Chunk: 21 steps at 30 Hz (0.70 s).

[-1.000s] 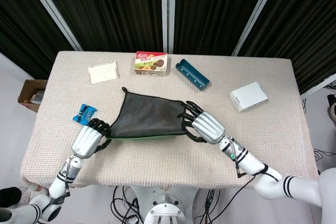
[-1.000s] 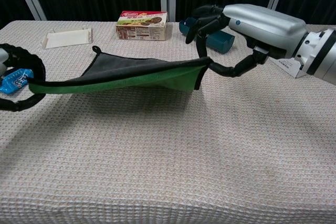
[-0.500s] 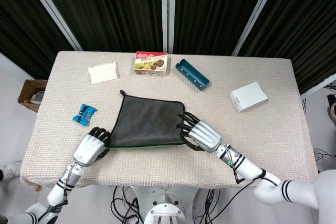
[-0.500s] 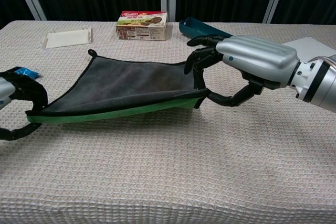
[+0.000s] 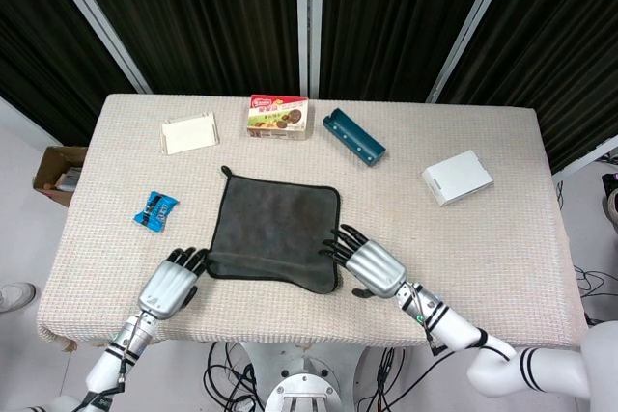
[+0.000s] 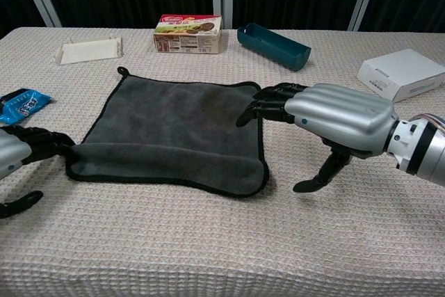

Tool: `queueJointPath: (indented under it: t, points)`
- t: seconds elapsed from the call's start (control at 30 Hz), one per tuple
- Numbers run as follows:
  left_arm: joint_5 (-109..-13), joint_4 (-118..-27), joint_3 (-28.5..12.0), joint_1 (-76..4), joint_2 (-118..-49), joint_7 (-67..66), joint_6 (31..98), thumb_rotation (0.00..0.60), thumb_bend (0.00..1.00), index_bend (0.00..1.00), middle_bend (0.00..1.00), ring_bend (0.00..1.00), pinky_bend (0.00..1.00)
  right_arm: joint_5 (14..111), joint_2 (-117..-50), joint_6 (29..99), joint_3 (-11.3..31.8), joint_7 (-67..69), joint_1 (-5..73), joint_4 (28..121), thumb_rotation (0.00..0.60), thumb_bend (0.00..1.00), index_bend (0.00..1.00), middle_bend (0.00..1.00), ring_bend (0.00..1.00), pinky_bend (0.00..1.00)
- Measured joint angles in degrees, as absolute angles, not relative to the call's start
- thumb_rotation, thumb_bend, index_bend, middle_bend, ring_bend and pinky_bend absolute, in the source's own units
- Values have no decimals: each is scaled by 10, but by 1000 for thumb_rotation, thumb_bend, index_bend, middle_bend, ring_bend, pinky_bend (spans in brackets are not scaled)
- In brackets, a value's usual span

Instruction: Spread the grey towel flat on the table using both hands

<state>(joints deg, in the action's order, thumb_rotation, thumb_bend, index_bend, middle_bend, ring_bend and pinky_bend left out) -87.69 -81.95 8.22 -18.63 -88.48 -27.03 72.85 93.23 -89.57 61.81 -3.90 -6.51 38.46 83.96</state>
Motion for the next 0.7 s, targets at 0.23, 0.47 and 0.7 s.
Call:
queueJointPath:
  t: [0.23, 0.47, 0.7]
  points:
    - [-850, -894, 72, -177, -843, -315, 723, 600, 149, 147, 126, 153, 242, 919, -868, 594, -38, -87, 383, 877, 600, 0, 138, 89, 0, 0]
    - [-871, -902, 59, -172, -830, -276, 749, 600, 148, 271, 147, 154, 241, 915, -850, 619, -11, -102, 379, 899, 600, 0, 134, 89, 0, 0]
    - [-888, -873, 63, -167, -837, -269, 748, 600, 151, 335, 147, 154, 240, 910, -820, 652, 6, -100, 361, 914, 600, 0, 134, 88, 0, 0]
